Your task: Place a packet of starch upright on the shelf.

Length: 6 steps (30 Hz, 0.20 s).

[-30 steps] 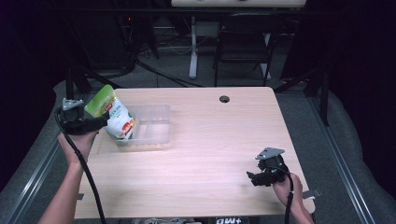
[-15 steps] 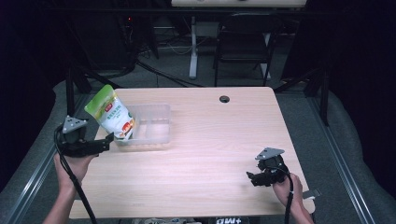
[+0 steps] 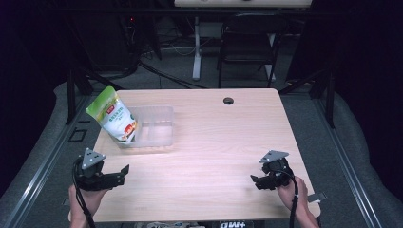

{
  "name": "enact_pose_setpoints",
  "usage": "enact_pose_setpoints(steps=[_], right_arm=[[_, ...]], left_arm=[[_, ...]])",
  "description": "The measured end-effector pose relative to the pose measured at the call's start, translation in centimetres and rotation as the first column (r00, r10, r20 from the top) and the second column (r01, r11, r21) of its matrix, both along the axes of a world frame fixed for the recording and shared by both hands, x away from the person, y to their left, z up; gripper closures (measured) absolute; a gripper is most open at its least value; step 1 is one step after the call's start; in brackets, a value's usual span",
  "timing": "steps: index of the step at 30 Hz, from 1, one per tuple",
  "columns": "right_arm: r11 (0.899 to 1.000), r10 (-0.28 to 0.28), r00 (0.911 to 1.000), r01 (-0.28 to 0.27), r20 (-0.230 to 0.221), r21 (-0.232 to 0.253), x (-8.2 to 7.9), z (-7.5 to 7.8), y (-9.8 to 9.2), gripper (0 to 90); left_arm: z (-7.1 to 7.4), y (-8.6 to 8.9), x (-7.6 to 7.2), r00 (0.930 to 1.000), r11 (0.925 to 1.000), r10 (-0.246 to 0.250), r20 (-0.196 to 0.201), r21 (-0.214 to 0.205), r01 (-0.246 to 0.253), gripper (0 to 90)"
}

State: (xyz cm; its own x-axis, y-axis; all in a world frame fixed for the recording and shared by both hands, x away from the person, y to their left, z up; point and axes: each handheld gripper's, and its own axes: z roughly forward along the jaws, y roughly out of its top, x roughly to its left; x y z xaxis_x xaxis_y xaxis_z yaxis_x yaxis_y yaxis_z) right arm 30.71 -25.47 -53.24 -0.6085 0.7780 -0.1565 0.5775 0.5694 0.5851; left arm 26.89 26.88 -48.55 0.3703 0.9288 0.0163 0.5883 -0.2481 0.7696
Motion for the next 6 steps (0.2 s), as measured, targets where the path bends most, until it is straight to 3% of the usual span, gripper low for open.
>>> enact_pose_setpoints(steps=[6], right_arm=[[1.000, 0.001, 1.0000, -0.001, 0.000, -0.005, 0.07, -0.16, 0.04, 14.8]], left_arm=[[-1.64, 0.41, 0.17, 0.9992, 0.9998, -0.018, -0.035, -0.004, 0.018, 5.1]])
